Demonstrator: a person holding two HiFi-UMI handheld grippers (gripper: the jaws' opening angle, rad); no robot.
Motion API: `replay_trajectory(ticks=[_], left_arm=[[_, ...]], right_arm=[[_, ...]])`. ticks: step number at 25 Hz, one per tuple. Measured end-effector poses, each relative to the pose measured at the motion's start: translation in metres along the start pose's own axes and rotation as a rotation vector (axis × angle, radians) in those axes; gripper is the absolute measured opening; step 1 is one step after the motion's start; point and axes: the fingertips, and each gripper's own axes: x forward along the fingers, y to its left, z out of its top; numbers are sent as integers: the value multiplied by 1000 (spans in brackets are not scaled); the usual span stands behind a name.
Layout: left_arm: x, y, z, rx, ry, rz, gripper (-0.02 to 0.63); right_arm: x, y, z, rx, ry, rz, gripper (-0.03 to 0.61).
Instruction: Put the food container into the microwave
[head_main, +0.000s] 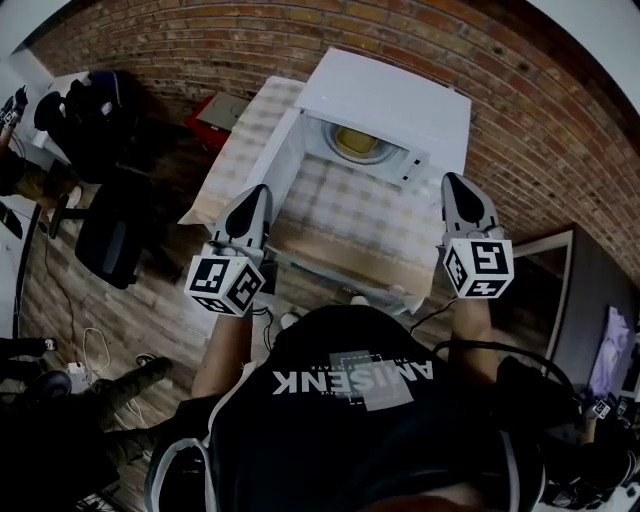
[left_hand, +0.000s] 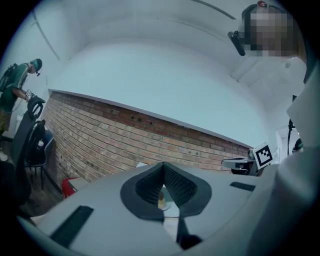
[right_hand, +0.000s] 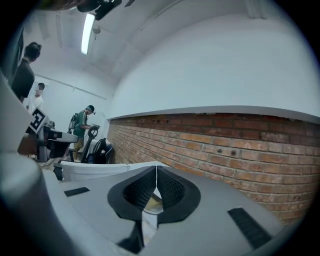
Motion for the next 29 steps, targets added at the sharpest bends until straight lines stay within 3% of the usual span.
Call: replay_trajectory(ticks=[11, 29], left_arm=[[13, -8, -5, 51, 52, -21, 11], [20, -9, -5, 62, 54, -10, 11]], right_arm=[[-16, -19, 5, -13, -16, -69, 40], [-16, -42, -3, -3, 14, -137, 41]])
